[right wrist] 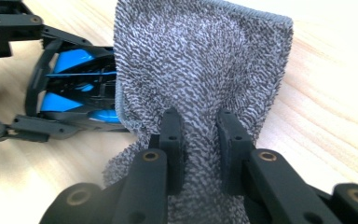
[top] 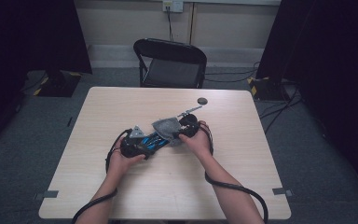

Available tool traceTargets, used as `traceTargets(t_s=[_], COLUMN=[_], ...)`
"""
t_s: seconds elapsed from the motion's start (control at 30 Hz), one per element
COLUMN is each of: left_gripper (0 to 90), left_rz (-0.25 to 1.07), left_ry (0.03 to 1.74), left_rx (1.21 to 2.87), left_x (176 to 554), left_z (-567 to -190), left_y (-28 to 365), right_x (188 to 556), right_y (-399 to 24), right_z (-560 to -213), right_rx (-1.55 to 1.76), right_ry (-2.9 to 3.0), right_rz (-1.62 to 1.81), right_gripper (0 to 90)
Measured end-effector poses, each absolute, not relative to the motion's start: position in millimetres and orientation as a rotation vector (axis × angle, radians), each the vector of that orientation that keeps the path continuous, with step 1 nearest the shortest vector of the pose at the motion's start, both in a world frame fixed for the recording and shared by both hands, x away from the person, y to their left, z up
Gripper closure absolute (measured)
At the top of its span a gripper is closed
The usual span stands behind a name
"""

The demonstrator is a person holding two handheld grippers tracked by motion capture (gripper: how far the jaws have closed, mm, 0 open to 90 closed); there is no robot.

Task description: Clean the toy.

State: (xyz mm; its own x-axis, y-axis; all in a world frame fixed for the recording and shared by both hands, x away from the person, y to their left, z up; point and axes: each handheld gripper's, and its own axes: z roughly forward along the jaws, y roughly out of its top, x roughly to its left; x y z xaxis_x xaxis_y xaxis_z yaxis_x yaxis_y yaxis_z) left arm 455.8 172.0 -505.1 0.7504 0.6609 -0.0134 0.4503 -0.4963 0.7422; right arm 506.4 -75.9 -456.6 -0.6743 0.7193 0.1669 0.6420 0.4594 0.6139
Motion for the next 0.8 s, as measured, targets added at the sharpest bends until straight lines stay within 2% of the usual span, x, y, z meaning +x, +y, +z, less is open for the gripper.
traceTargets(t_s=[0.8], left_gripper=[24.3], left_rz=[0.348], left_ry=[0.835], left_rx=[2.176], left_x=[455], left_z=[-505], left_y=[172], right_x=[521], right_y=[-95], right_z=[-463], right_rx=[1.306], right_ry=[2.52], right_rz=[0.966], right_gripper=[75.2])
